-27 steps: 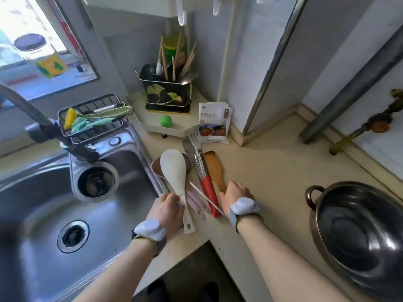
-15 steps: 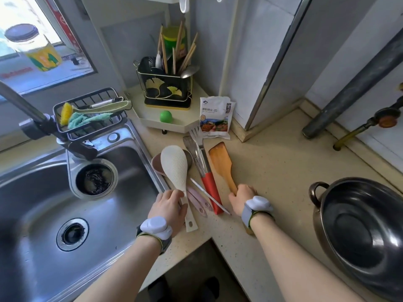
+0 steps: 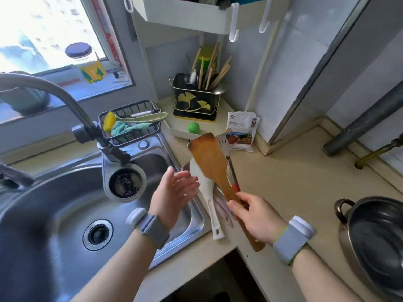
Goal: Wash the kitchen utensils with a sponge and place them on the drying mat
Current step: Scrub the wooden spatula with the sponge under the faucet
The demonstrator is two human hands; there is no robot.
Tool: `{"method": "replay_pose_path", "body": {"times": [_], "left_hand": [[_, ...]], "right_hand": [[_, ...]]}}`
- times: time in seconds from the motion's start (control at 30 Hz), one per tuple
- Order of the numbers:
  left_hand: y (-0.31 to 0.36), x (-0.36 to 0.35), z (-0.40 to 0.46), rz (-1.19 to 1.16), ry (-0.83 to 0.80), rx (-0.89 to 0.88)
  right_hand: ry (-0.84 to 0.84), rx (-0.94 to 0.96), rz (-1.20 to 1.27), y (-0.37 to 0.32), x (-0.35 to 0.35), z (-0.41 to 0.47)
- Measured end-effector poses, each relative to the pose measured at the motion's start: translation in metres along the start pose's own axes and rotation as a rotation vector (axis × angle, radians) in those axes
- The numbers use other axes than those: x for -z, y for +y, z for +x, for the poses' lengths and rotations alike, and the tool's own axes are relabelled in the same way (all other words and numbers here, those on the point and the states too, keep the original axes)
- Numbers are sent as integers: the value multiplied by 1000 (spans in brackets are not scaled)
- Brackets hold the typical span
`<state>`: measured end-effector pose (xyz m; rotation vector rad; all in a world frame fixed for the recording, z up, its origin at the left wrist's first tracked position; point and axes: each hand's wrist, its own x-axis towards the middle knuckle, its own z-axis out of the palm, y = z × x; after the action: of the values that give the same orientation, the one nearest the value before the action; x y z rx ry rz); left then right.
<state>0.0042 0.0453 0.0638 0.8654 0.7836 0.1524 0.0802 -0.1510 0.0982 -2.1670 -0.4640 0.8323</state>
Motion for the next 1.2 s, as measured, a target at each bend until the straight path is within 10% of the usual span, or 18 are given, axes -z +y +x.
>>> {"method": "replay_pose_path", "body": {"times": [0.4,0.7,0.93,1.2], "left_hand": [[93,133,-35,-656,-134,74],[90,192,-24,-699,147,-30],[93,203,-18,-734,164,-111],[98,217,-32,-791,156,-160]], "right_hand": [[-457,89,-206,-118,-149,27],[241,369,-309,-217,-165,148],[235,245,-855,-266,-190,215],[156,211,-924,-276,-200,230]]}}
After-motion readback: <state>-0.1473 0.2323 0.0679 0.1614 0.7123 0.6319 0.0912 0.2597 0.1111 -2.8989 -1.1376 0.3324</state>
